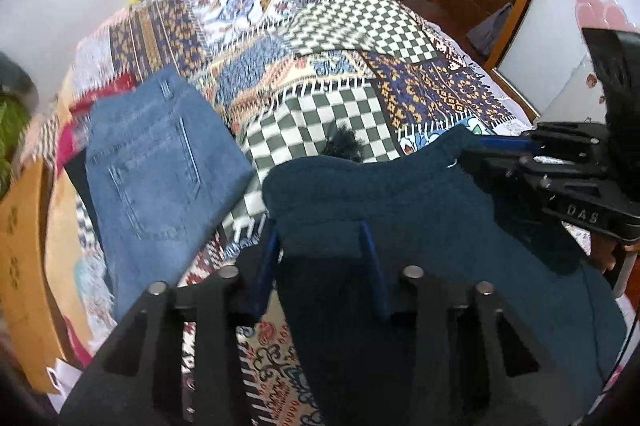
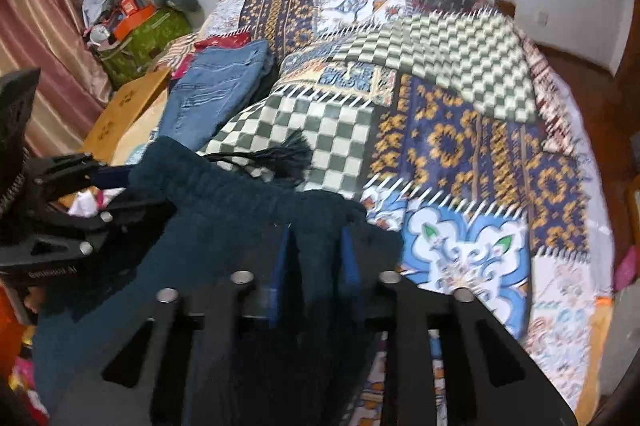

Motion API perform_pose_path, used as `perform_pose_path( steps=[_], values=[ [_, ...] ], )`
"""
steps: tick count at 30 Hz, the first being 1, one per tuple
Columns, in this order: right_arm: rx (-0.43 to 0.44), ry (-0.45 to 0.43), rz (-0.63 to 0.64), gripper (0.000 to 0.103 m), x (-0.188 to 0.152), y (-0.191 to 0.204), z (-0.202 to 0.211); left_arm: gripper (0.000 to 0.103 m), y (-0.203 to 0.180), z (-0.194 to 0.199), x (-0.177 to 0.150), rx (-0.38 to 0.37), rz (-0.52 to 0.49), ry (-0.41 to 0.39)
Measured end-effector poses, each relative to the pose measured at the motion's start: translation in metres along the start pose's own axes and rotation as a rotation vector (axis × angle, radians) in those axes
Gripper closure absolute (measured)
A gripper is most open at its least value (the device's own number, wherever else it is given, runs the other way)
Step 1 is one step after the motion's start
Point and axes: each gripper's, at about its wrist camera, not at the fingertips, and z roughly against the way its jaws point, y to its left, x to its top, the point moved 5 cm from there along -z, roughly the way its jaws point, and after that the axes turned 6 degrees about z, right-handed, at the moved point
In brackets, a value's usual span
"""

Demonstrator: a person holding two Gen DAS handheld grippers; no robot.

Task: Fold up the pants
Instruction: 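Grasp the waistband of the folded pants with both grippers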

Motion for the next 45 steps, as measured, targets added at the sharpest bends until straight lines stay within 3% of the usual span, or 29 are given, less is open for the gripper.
perform_pose_path(
  steps=[3,9,13,17,19,21,27,31,39,41,45],
  values=[
    [-0.043,-0.029,0.024,0.089,-0.003,0.0,0.005,0.063,0.002,-0.007,-0.002,0.01,-0.013,0.005],
    [-0.079,0.012,0.02,0.089,-0.01,-0.005,-0.009,0.062,0.005,-0.02,-0.002,0.021,0.024,0.02],
    [-0.099,-0.013,-0.011,0.088,-0.007,-0.004,0.011,0.062,0.007,-0.005,-0.001,0.038,0.061,-0.005],
    [-0.153,-0.059,0.013,0.085,-0.004,0.001,0.043,0.061,0.006,0.028,0.0,0.074,0.064,-0.086],
    [-0.159,-0.079,0.025,0.079,-0.004,0.005,0.062,0.06,0.006,0.043,-0.001,0.067,0.079,-0.105],
    [-0.167,-0.107,0.036,0.063,-0.004,0.01,0.076,0.053,0.007,0.063,-0.002,0.065,0.093,-0.137],
    [-0.155,-0.167,0.05,0.021,-0.014,0.03,0.111,0.019,0.005,0.101,-0.017,0.075,0.082,-0.193],
    [-0.107,-0.121,0.034,0.02,-0.033,0.037,0.107,0.017,0.004,0.1,-0.036,0.054,0.077,-0.128],
    [-0.04,0.034,-0.039,0.02,-0.073,0.031,0.07,0.016,0.007,0.049,-0.074,-0.025,0.12,0.101],
    [0.002,0.093,-0.069,0.02,-0.083,0.026,0.056,0.016,0.008,0.042,-0.077,-0.057,0.141,0.125],
    [0.105,0.127,-0.156,0.02,-0.096,0.019,0.04,0.016,0.011,0.029,-0.071,-0.122,0.182,0.184]
  ],
)
